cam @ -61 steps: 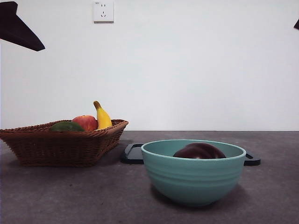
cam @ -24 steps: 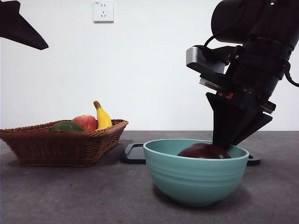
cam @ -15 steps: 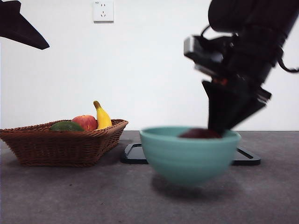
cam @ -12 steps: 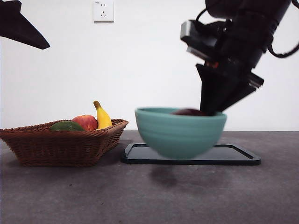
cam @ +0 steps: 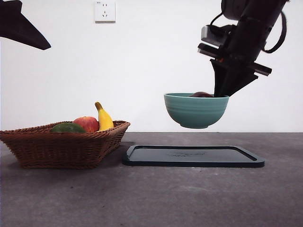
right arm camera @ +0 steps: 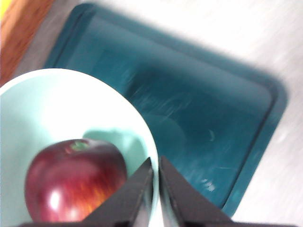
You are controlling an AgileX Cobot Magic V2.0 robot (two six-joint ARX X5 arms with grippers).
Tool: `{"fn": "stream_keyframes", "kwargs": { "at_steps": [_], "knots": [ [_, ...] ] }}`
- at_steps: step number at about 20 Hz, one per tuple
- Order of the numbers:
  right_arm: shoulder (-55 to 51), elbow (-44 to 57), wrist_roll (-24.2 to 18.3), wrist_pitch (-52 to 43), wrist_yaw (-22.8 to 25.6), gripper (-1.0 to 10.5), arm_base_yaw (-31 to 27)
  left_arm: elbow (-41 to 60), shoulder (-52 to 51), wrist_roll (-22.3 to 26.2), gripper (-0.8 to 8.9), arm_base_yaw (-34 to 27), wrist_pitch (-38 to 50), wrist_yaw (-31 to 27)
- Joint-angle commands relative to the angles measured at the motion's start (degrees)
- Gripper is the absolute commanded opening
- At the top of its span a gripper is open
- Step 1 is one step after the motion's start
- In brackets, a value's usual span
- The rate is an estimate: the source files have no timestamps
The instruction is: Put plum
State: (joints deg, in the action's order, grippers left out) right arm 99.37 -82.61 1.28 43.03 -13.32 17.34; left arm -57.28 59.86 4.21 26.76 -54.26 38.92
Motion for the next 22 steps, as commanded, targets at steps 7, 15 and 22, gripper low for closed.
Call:
{"fn": "stream_keyframes", "kwargs": {
  "at_steps": [7,15,22],
  "knots": [
    [13.35,-8.81,-0.44,-0.96,-0.13,0.1,-0.61,-0.52,0.39,1.14,4.04,0.31,0.28,0.13],
    [16.24,-8.98,-0.44,-0.94,-0.15,0.1,-0.59,-0.52,0.39,1.14,4.04,0.31,0.33,0.13],
    [15.19,-9.18,1.07,-0.48,-0.15,1.5,-0.61,-0.52,0.39,1.14,4.04,0.31,0.48,0.13]
  ]
}}
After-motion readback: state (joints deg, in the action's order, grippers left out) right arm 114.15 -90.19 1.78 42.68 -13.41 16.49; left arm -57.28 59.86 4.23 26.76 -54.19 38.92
